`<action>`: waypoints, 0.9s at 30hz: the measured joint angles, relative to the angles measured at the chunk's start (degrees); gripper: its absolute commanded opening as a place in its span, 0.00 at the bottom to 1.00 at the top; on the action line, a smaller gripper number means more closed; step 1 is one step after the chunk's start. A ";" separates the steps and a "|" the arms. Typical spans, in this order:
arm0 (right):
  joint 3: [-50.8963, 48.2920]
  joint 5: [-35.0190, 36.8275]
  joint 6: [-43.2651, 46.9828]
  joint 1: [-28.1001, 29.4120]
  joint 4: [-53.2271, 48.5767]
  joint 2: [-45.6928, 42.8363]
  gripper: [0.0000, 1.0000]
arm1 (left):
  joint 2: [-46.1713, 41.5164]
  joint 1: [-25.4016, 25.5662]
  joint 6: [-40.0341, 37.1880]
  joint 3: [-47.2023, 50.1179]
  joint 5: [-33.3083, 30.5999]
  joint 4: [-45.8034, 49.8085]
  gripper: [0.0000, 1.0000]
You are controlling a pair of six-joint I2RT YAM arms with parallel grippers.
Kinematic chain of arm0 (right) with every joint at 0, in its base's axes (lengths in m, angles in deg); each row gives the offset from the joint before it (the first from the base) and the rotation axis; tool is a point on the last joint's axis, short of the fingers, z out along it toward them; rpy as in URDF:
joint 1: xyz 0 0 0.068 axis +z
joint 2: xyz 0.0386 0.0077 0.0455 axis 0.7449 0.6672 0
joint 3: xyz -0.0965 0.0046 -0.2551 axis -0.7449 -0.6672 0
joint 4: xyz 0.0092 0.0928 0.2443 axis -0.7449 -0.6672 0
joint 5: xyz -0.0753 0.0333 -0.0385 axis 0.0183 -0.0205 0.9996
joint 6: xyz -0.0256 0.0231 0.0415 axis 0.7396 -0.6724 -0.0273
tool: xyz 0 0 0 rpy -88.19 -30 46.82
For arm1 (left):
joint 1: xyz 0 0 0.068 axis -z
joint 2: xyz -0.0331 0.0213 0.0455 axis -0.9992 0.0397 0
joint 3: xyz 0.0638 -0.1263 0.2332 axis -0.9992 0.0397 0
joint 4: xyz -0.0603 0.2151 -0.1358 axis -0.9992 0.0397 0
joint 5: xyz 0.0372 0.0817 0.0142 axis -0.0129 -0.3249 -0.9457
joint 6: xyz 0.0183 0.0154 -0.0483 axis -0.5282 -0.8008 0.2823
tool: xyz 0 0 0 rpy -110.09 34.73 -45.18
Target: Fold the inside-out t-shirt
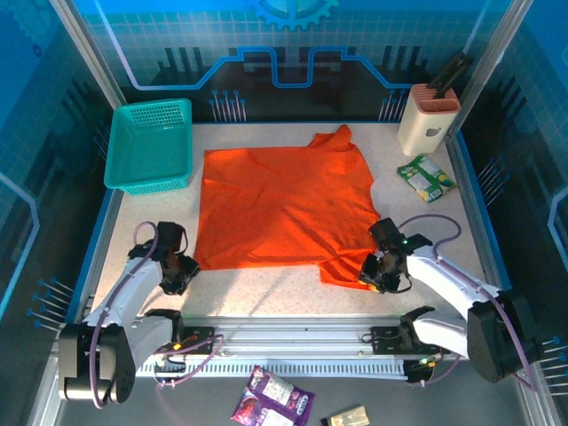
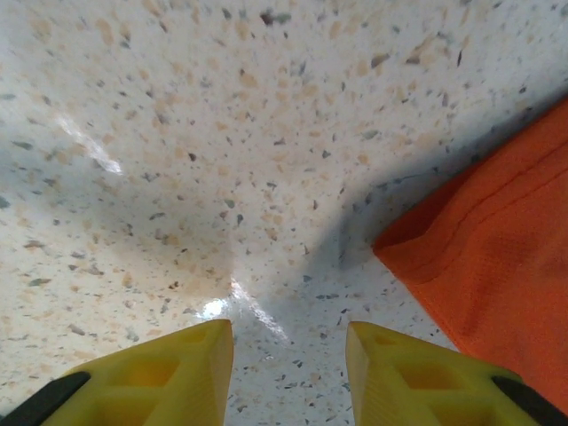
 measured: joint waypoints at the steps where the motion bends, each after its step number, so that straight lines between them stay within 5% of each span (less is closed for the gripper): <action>1: 0.22 0.39 0.09 -0.24 -0.31 -0.28 0.39 | 0.33 0.00 0.00 0.07 0.57 -0.63 0.39; 12: -0.50 0.07 0.00 -4.74 1.31 3.34 0.36 | 1.42 0.04 -0.33 -2.43 2.73 -2.97 0.39; 21: -0.59 0.28 -0.83 -5.62 0.13 5.38 0.01 | 9.53 0.04 -1.07 -4.04 3.21 -5.20 0.39; 27: -1.84 -0.50 -1.51 -5.60 1.44 2.71 0.00 | 12.44 0.04 -2.01 -3.98 3.41 -6.73 0.22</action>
